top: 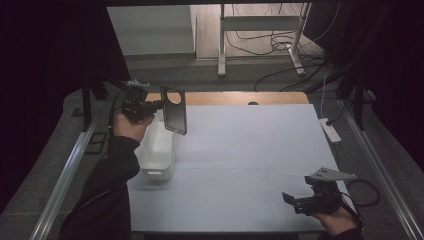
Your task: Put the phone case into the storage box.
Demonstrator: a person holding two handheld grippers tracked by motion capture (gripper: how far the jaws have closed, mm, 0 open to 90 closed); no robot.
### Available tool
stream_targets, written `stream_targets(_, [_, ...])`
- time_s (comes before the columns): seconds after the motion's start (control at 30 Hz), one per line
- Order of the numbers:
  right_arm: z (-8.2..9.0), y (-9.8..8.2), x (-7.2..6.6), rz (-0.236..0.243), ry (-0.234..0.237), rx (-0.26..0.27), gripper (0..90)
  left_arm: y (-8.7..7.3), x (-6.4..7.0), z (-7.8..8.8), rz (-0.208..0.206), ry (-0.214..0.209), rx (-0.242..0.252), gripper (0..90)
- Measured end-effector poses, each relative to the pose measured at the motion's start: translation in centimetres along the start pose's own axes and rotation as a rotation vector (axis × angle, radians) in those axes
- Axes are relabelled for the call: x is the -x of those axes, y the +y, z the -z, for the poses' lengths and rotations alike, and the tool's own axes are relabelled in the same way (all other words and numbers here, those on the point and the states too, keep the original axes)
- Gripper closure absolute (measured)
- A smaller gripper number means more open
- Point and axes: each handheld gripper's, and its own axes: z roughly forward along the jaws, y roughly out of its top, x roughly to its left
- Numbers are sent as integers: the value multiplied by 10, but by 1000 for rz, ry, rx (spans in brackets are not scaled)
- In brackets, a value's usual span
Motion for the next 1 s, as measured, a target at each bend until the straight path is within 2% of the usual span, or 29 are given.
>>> stream_targets(0.2, [2,-2,2,-12,-5,14,0,2,-9,1,18,24,6,887])
stream_targets(0.47, [1,-2,1,-13,-2,4,0,3,-22,0,50,52,13,887])
stream_targets(0.73, [0,-1,2,-9,2,-11,0,7,-32,-1,55,90,21,887])
stream_targets(1.0, [-1,-2,2,-11,6,-14,0,9,-39,-6,73,111,29,887])
